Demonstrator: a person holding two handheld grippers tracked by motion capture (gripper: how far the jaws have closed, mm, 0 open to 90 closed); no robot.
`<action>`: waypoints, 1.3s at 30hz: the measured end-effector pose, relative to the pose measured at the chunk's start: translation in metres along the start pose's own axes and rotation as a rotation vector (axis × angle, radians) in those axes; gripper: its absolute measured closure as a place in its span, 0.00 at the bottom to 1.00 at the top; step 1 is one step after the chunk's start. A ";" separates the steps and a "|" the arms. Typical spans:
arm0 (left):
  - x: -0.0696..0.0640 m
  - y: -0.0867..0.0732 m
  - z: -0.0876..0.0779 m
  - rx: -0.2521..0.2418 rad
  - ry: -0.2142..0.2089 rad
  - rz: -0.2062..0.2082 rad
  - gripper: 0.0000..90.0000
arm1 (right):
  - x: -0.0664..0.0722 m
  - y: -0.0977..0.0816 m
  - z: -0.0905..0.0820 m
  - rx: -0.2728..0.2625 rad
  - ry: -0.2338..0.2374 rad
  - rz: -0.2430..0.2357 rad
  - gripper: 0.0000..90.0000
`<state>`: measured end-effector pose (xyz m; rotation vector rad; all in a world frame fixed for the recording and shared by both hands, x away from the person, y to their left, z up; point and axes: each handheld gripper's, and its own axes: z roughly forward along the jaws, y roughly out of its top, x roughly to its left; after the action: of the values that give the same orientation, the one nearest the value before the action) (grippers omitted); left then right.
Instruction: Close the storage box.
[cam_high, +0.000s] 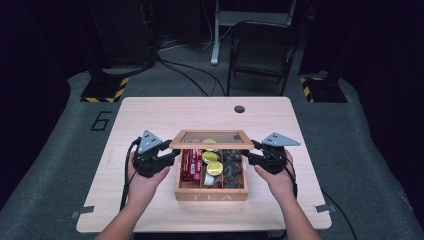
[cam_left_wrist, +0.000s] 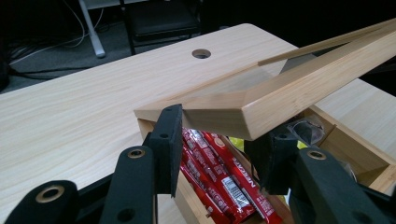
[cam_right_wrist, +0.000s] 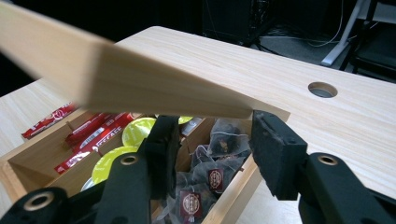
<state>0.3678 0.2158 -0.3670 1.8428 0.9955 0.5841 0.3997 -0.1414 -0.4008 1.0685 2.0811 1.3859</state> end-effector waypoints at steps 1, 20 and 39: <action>0.001 0.000 0.000 0.000 -0.004 0.000 0.64 | 0.001 0.001 -0.002 0.002 -0.003 -0.002 0.58; 0.002 0.000 -0.001 0.023 -0.029 0.009 0.64 | 0.024 0.014 -0.043 0.006 0.015 -0.050 0.59; -0.005 -0.023 -0.004 0.018 -0.029 0.038 0.63 | 0.025 -0.001 -0.050 0.016 0.020 -0.064 0.66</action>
<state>0.3531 0.2191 -0.3855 1.8845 0.9509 0.5717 0.3490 -0.1514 -0.3791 0.9892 2.1249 1.3571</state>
